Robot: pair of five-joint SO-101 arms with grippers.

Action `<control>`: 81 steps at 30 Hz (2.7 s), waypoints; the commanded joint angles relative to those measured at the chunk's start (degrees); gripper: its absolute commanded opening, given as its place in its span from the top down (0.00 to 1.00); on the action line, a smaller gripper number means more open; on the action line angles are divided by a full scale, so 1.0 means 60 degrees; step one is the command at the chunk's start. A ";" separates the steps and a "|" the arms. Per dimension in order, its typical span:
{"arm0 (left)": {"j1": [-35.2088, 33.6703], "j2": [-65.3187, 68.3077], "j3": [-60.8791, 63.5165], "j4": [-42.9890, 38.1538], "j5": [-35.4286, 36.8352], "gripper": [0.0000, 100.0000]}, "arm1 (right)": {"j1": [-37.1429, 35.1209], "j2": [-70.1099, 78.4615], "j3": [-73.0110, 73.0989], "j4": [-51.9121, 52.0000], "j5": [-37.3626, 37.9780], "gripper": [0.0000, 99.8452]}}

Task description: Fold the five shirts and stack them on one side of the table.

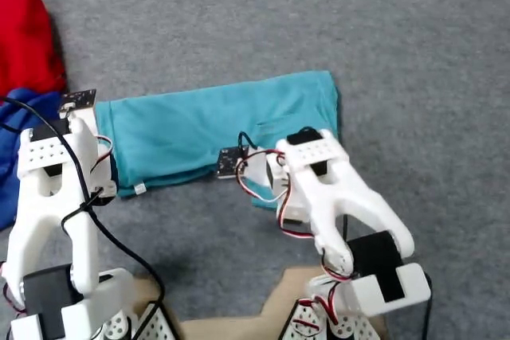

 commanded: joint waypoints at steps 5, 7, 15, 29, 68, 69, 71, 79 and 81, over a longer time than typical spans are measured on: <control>-0.0103 0.0007 -0.0396 0.0044 -0.0132 0.98 | 0.0286 0.0857 -0.0125 0.0015 -0.0454 0.95; -0.0103 0.0007 -0.0396 0.0044 -0.0132 0.98 | 0.0418 0.0857 -0.0125 -0.0015 -0.0630 0.98; -0.0103 0.0007 -0.0396 0.0073 -0.0132 0.98 | 0.0520 0.0784 -0.0520 0.0073 -0.1158 1.00; -0.0103 0.0007 -0.0396 0.0059 -0.0132 0.98 | 0.0535 0.2176 -0.6674 0.3634 -0.1172 1.00; -0.0059 0.0007 -0.0366 0.0117 -0.0132 0.98 | 0.0945 0.7890 -1.6447 0.5919 -0.0088 0.69; -0.0059 0.0007 -0.0366 0.0117 -0.0132 0.98 | 0.0960 0.7861 -1.6476 0.6066 -0.0088 0.69; -0.0059 0.0007 -0.0366 0.0117 -0.0132 0.98 | 0.0974 0.7626 -1.6432 0.6110 -0.0220 0.69; -0.0059 0.0037 -0.0366 0.0059 -0.0132 0.98 | 0.0623 0.5824 -1.3912 0.6110 -0.0410 0.87; -0.0059 0.0051 -0.0381 0.0044 -0.0132 0.98 | 0.0432 0.5341 -1.2886 0.6081 -0.0410 0.94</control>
